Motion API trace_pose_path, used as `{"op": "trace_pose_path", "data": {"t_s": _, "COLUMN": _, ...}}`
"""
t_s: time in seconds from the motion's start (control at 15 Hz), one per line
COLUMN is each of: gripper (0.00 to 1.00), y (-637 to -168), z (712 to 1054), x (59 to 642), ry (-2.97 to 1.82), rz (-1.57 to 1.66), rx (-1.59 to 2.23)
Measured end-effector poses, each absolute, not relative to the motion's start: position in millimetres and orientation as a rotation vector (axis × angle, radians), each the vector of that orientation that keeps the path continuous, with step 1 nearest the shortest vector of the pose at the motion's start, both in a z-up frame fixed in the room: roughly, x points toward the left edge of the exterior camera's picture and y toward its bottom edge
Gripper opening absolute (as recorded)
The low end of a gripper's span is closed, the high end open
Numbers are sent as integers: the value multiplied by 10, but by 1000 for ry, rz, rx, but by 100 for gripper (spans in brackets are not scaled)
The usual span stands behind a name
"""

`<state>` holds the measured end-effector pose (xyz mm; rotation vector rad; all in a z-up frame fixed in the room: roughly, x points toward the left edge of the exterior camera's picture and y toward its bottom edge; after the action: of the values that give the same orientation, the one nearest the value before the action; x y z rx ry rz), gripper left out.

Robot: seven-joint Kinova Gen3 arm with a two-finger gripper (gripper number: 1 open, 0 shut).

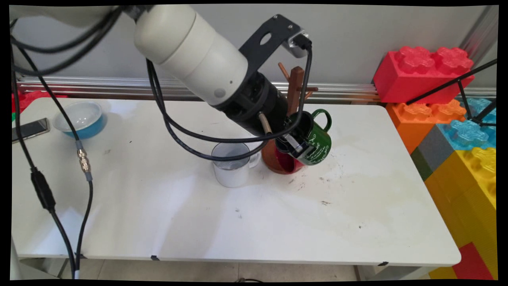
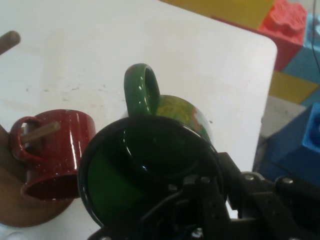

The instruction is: Place the picked object on the table

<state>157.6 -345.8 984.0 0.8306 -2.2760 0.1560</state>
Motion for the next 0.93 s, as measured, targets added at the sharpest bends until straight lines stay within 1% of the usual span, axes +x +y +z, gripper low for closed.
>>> {"op": "trace_pose_path", "data": {"t_s": 0.4, "gripper": 0, "y": -3456, "z": 10067, "x": 1604, "ry": -2399, "rz": 129, "rx": 695}}
{"op": "trace_pose_path", "data": {"t_s": 0.67, "gripper": 0, "y": -3440, "z": 10148, "x": 1634, "ry": -2498, "rz": 122, "rx": 601}}
{"op": "trace_pose_path", "data": {"t_s": 0.93, "gripper": 0, "y": -3399, "z": 10158, "x": 1647, "ry": -2595, "rz": 121, "rx": 505}}
